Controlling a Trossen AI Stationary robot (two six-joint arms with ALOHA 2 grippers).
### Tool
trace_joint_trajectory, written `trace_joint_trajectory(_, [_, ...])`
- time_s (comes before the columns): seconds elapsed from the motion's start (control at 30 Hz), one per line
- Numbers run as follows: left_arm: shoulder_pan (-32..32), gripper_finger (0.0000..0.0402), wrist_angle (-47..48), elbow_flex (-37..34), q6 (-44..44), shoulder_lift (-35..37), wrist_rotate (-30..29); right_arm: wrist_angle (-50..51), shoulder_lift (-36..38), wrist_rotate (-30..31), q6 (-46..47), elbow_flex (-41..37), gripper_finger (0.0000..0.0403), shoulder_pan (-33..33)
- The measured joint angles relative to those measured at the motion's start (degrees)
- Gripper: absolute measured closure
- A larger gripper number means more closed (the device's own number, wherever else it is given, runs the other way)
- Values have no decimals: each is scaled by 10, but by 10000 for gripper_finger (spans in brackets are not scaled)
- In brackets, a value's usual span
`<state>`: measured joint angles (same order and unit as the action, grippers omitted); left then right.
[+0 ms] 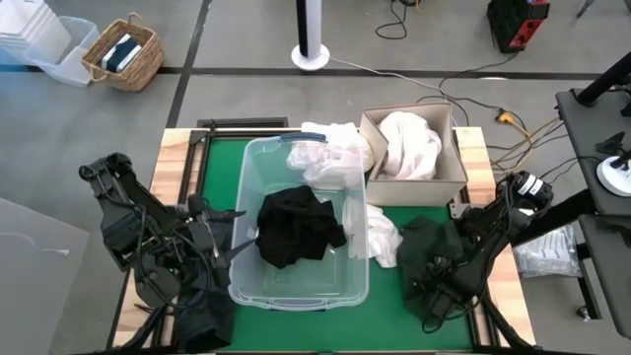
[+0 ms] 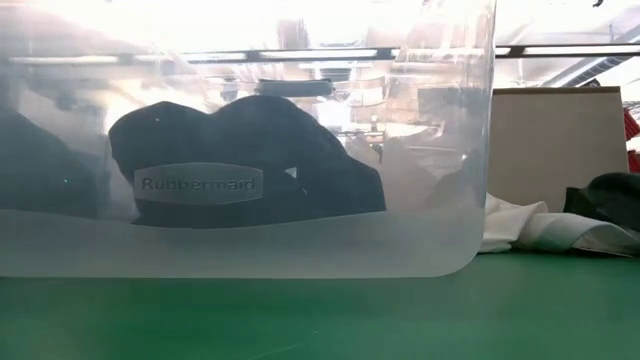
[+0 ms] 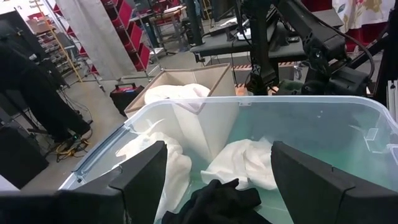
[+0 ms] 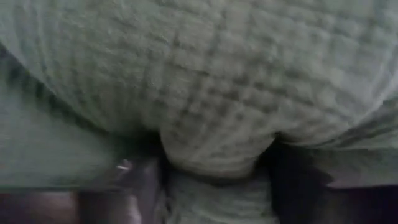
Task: Sort clothes
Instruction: Put the dark green shirt into the transparent bin
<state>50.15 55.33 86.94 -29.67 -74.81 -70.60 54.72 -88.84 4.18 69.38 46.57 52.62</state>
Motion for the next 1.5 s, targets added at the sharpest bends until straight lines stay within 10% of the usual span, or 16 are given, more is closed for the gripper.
trace_joint_trajectory(0.33, [0, 138, 1, -15, -14, 0, -4, -23, -1, 6, -38, -7, 371, 0])
trace_joint_trajectory(1.0, [0, 138, 0, -16, -14, 0, -5, 96, 76, 61, 17, 89, 372, 31])
trace_joint_trajectory(1.5, [0, 138, -1, -16, -14, 0, -6, 124, 124, 335, 54, 177, 372, 125])
